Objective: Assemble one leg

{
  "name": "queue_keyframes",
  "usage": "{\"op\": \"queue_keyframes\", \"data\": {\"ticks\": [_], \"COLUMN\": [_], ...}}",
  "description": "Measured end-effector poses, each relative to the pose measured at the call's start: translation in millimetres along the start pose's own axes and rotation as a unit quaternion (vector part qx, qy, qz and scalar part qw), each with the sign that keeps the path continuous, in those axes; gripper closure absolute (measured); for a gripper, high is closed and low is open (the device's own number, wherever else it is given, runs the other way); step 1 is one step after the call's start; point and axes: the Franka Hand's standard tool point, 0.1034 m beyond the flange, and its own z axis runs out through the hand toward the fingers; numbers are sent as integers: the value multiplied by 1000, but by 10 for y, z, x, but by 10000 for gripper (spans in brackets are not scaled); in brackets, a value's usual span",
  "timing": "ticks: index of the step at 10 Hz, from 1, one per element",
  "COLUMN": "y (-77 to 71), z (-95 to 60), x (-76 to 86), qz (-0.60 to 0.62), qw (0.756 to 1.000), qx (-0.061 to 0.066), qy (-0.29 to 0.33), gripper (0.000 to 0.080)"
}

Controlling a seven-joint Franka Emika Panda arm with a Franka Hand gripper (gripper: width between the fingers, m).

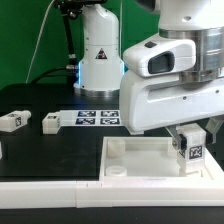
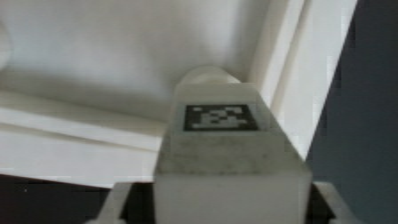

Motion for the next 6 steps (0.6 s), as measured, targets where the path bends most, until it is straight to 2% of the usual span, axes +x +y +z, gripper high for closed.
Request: {"op": "queue_keyframes", "data": {"ticks": [3,4,6], "y": [-2,-21,-20], "z": [1,6,19], "x": [0,0,-2], "qz": [34,106,245], "qw": [999,994,970], "qx": [1,4,-2], "qy": [0,0,7], "gripper": [509,509,509]}}
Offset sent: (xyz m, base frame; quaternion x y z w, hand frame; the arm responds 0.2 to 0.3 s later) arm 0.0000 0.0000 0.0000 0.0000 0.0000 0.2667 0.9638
